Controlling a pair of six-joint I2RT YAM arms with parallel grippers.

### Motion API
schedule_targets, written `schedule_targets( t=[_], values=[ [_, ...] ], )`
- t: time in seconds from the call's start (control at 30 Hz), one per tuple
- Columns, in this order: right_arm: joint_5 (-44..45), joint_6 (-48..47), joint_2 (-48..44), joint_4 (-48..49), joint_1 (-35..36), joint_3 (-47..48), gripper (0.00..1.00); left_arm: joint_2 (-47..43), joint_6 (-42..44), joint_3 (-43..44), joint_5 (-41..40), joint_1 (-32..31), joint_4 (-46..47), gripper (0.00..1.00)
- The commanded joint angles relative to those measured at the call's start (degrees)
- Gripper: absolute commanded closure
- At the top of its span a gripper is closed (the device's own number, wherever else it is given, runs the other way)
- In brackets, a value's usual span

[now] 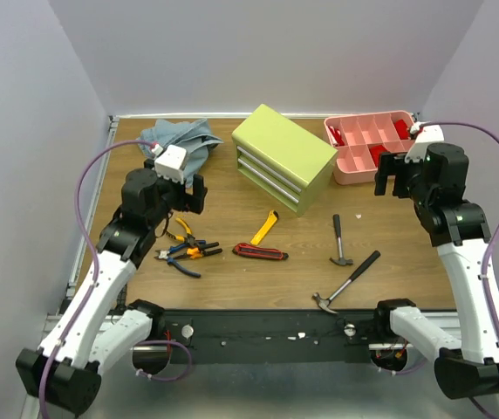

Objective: Sort the tools into containers

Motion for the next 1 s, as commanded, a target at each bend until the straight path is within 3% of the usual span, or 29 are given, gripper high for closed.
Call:
schedule_targets(
  t=[0.0,0.1,0.27,0.47,0.57,0.7,0.83,0.97],
  values=[
    [2.88,-4.20,4.24,-5.52,0.06,5.73,0.00,7.60,-13.90,5.42,-0.69,-0.05,3.49,0.01],
    [1.13,-7.19,8.72,-5.78,0.15,10.81,0.00,10.60,-23.48,4.82,-2.27,-0.05,8.76,0.01],
    [-16.60,-9.94,15.58,-5.88,0.06,16.37,0.00,15.00,-30.96,4.29,2.99,-0.05,19.21,0.01],
    [-29.10,-3.25,22.96,-4.73,0.15,20.67,0.00,23.96,-44.24,5.69,8.17,1.71,25.28,0.01],
    [-32.89,-2.65,28.23,-3.85,0.06,23.56,0.00,28.79,-48.98,7.01,11.43,1.98,26.78,0.05],
    [-38.77,2.44,34.13,-2.98,0.06,27.52,0.04,32.92,-52.24,6.05,16.52,1.98,32.14,0.25],
    [-41.68,5.27,38.52,-2.09,0.32,31.39,0.06,38.81,-61.89,2.72,22.85,3.21,44.13,0.37],
    [-40.63,5.97,43.35,-1.48,1.03,33.86,0.08,42.51,-65.96,-0.89,18.74,2.77,52.53,0.41]
  ],
)
